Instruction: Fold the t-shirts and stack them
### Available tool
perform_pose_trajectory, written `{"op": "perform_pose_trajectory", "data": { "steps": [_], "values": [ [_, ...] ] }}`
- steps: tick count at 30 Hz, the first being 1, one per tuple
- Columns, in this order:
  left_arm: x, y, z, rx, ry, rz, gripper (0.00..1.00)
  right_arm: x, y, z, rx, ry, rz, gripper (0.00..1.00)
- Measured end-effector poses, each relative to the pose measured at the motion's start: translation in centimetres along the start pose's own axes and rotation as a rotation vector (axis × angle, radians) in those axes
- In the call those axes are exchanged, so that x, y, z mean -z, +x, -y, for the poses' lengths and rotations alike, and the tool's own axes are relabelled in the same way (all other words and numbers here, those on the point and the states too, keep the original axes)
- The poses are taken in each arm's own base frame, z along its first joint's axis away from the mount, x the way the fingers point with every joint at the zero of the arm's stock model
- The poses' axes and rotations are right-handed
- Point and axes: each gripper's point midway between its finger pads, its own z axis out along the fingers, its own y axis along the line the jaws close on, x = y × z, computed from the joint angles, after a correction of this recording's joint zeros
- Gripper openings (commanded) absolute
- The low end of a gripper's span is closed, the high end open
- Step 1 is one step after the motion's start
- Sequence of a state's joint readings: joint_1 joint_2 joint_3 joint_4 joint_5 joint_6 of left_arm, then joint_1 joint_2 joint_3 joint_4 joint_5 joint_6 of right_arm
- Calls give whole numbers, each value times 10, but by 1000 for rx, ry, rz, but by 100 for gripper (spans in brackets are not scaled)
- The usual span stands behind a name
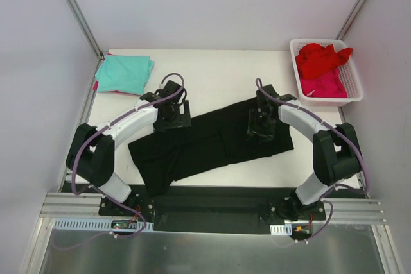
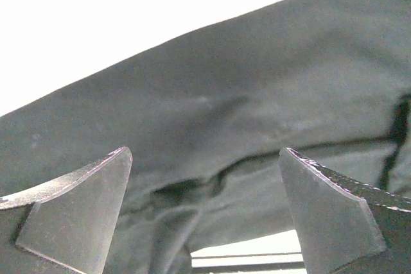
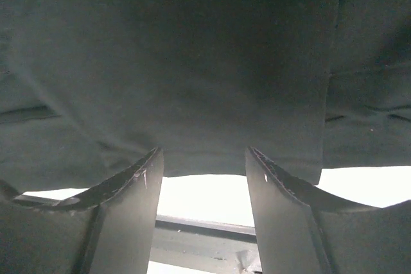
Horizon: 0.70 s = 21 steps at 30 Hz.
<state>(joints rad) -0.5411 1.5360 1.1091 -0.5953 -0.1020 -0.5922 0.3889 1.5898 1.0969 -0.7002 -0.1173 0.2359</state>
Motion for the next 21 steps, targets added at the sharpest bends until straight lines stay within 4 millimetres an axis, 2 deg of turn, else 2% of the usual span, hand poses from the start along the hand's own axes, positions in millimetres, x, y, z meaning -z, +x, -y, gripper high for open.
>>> {"op": "perform_pose_trajectory", "data": {
  "steps": [3,8,14,21],
  "values": [
    [-19,-7,-11,12,-21,-26,99,-21,7,8,-5,30,-43,57],
    [-36,-4,-21,16,-33,-66,99,-44,-1,12,-6,57,-37,56],
    [-37,8,-26,9,-32,-83,99,-49,-19,16,-35,97,-56,54],
    [-24,7,-27,12,-9,-46,99,-51,-53,25,-64,158,-39,54]
  ]
}}
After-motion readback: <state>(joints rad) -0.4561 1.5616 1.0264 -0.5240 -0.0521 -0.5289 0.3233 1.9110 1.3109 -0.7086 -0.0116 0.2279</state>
